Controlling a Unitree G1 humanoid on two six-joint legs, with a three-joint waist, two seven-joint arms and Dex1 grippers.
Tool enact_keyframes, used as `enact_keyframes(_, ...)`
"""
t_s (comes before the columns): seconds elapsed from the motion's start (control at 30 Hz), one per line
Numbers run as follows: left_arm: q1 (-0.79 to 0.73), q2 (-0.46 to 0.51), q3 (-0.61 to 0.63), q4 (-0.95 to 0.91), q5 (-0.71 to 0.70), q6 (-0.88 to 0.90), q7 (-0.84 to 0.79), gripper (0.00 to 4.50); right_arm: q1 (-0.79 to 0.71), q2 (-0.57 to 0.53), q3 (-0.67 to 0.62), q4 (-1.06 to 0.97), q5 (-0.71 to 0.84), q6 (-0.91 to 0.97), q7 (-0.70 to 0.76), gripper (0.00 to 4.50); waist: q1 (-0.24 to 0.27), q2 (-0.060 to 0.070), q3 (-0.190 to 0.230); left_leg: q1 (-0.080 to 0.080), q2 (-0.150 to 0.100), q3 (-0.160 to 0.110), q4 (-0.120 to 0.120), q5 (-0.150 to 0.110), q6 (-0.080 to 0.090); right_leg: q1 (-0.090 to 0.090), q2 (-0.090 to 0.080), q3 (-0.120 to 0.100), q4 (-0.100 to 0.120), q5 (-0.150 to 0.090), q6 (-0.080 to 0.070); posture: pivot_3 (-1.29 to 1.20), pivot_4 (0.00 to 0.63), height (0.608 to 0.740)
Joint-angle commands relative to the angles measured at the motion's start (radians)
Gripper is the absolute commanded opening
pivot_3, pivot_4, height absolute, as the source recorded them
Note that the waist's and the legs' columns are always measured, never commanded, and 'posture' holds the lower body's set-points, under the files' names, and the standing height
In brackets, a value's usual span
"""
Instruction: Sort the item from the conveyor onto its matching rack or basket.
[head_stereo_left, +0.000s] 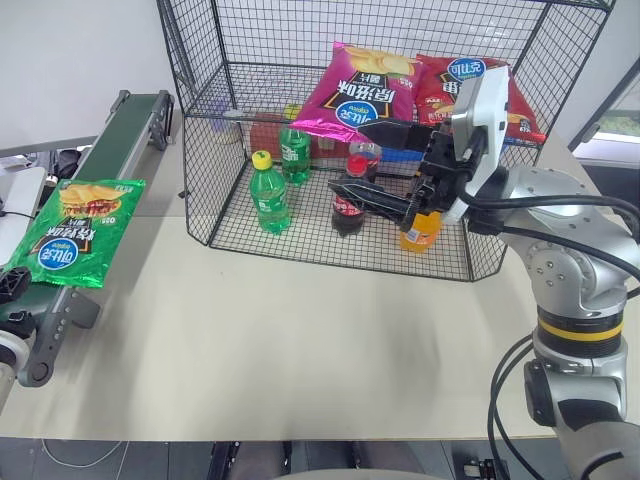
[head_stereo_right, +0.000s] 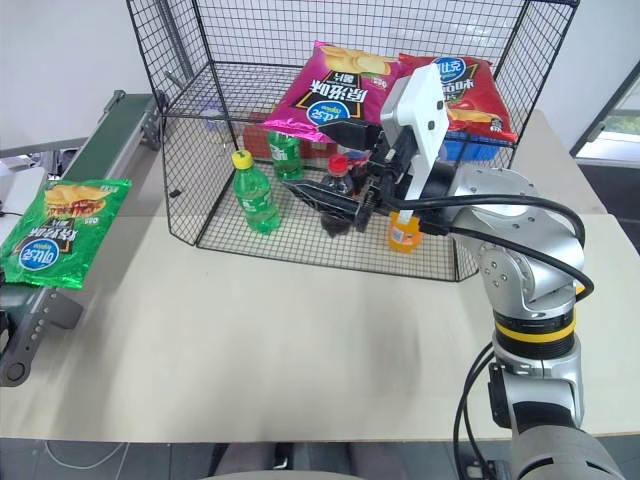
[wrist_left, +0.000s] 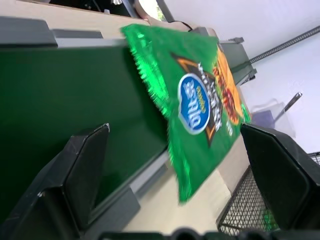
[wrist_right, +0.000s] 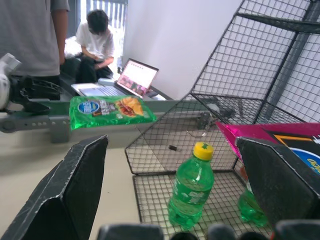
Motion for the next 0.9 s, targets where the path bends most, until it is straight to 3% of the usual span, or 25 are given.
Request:
enact_keyframes(0.03, -0.013, 0.023, 0.018, 0.014, -0.033, 0.003, -0.004, 4.49, -0.023, -0.005, -0.043, -0.045, 0.059, -0.022, 0.037, 4.5, 0.0, 0.0, 0.0, 0.0, 0.0, 0.0, 0.0, 0.0, 0.0, 0.0, 0.0, 0.0, 0.0, 0.0, 0.0, 0.0, 0.15, 0.74)
enact_keyframes(0.47, -0.023, 0.001, 0.009, 0.028, -0.053, -0.004, 0.006, 4.49, -0.021, -0.023, -0.042, -0.039, 0.11, -0.028, 0.096, 4.5, 0.003, 0.0, 0.0, 0.0, 0.0, 0.0, 0.0, 0.0, 0.0, 0.0, -0.001, 0.0, 0.0, 0.0, 0.0, 0.0, 0.15, 0.74)
enact_keyframes(0.57, -0.021, -0.004, 0.019, 0.031, -0.061, -0.014, 0.014, 3.63, -0.023, -0.022, -0.038, -0.034, 0.104, -0.031, 0.098, 4.5, 0.003, 0.0, 0.0, 0.0, 0.0, 0.0, 0.0, 0.0, 0.0, 0.0, -0.001, 0.0, 0.0, 0.0, 0.0, 0.0, 0.15, 0.74)
enact_keyframes(0.73, -0.002, -0.011, 0.029, 0.029, -0.069, -0.012, 0.015, 1.28, -0.026, -0.02, -0.033, -0.028, 0.1, -0.033, 0.098, 4.5, 0.0, -0.001, 0.0, 0.0, 0.0, 0.0, 0.0, 0.0, 0.0, 0.0, -0.001, 0.0, 0.0, 0.0, 0.0, 0.0, 0.15, 0.74)
enact_keyframes(0.9, 0.011, -0.013, 0.03, 0.017, -0.067, -0.016, 0.015, 1.28, -0.031, -0.015, -0.028, -0.021, 0.092, -0.038, 0.1, 4.5, 0.0, -0.001, 0.0, 0.0, 0.001, 0.0, -0.001, 0.0, 0.0, 0.0, 0.0, 0.0, 0.0, 0.0, 0.0, 0.0, 0.15, 0.74)
